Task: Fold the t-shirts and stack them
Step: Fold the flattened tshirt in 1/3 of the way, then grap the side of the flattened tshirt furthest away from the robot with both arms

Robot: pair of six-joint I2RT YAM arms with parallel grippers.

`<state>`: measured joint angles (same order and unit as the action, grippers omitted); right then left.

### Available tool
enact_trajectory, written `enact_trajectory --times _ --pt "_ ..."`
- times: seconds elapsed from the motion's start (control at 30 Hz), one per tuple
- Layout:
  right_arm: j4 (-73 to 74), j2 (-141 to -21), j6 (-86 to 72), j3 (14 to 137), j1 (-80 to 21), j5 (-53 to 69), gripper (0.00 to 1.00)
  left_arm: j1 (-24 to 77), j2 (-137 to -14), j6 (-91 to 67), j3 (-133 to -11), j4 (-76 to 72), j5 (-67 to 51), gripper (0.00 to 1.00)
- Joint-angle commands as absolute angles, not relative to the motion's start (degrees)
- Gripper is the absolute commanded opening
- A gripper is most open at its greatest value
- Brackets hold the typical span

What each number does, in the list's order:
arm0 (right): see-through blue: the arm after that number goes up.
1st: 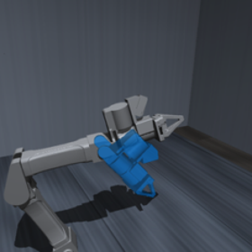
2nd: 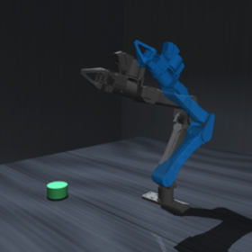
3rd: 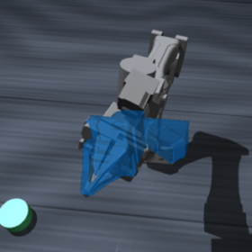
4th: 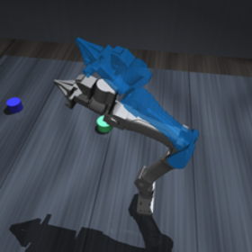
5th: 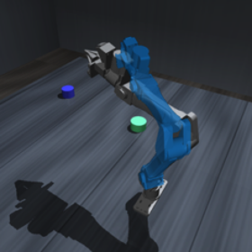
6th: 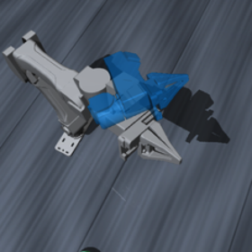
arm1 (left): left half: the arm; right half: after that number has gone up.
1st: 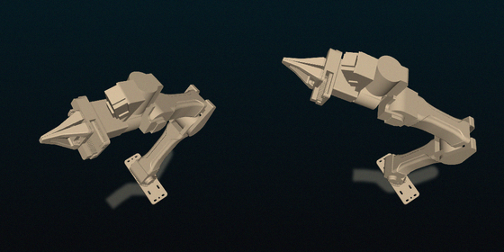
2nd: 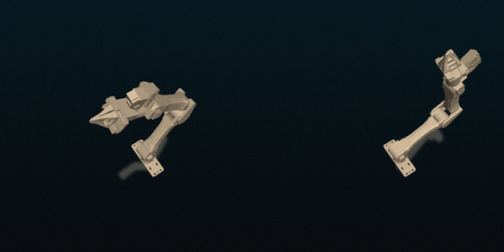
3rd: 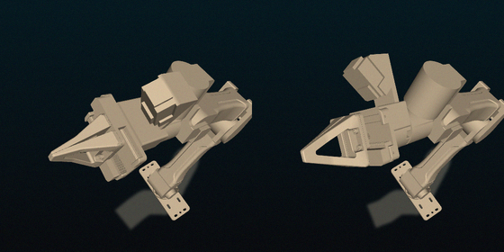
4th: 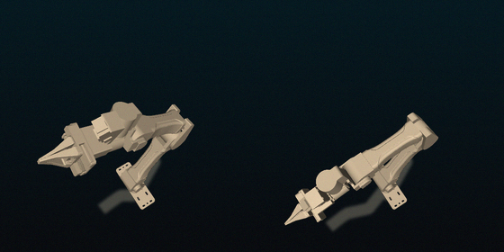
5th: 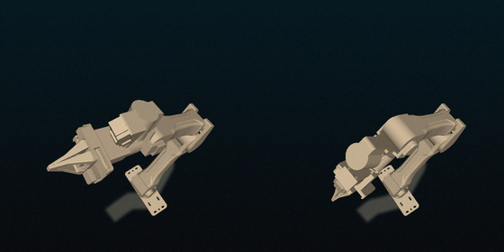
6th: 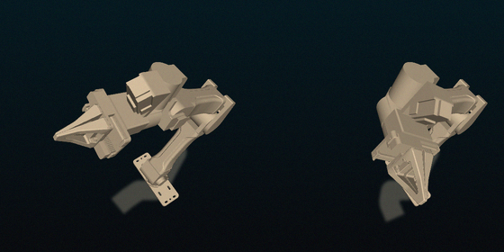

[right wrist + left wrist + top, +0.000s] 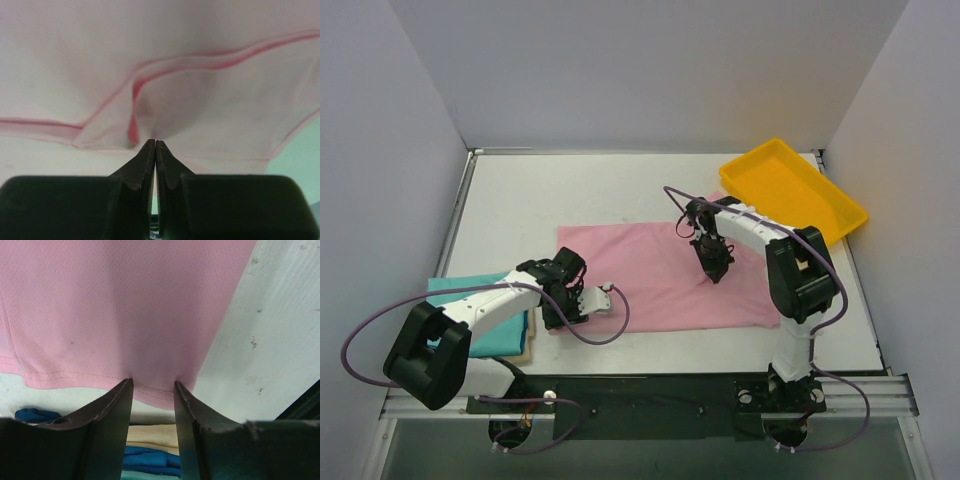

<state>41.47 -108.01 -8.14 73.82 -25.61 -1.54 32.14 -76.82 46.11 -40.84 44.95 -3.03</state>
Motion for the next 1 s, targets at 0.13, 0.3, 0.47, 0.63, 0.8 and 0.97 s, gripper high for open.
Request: enact_trajectory --times 0.13,0.3,0.47,0.63,0.8,0.97 --pt "41.22 -114.78 -10.72 83.66 -30.67 2.02 0.0 31.99 -76.2 45.88 -42.63 44.74 -2.55 0.48" --pt "41.75 -115.66 -10.99 84.46 -31.2 1.84 0.0 31.82 -76.2 45.44 -43.15 45.0 -2.02 0.48" --pt "42.45 -116.9 -8.62 88.84 -30.94 3.78 0.0 31.64 -77.25 41.93 -47.1 45.61 -2.28 0.48" --pt "42.37 -113.12 -6.42 99.12 -23.85 7.63 0.02 27.96 -81.89 34.22 -59.81 48.07 -6.92 0.48" --pt "41.04 -118.29 -3.97 108.0 -15.92 7.39 0.38 19.8 -92.18 25.68 -76.09 53.08 -13.27 0.49" --pt "41.83 -129.43 1.56 121.52 -13.45 0.54 0.5 14.42 -102.02 23.03 -89.36 53.7 -13.8 0.49"
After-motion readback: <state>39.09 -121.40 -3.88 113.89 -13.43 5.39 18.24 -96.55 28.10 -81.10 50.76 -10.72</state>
